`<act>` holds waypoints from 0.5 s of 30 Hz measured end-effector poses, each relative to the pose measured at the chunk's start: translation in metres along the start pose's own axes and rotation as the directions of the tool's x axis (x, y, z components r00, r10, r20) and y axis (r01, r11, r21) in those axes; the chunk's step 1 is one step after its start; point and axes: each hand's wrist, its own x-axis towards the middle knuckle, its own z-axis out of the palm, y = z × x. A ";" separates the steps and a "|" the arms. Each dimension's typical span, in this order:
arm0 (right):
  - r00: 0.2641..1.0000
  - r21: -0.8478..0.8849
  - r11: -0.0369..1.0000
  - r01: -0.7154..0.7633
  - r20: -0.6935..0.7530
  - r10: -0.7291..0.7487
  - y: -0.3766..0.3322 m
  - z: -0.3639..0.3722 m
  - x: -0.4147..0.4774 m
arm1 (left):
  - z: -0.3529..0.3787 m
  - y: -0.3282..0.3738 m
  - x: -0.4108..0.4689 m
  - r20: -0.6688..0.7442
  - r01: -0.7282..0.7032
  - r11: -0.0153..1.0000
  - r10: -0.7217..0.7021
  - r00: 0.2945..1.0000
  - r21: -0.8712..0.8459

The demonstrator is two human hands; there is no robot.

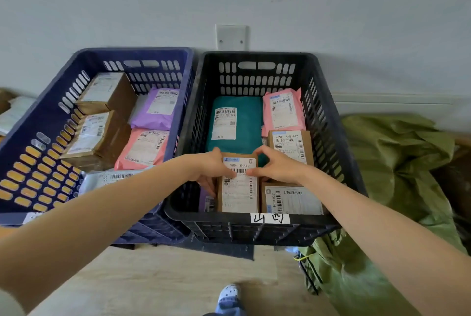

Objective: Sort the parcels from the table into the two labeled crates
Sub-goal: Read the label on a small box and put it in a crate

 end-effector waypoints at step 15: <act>0.999 0.250 0.968 0.001 -0.047 0.011 -0.010 -0.004 0.002 | -0.020 0.012 0.003 -0.149 -0.097 0.989 0.079 0.986 -0.112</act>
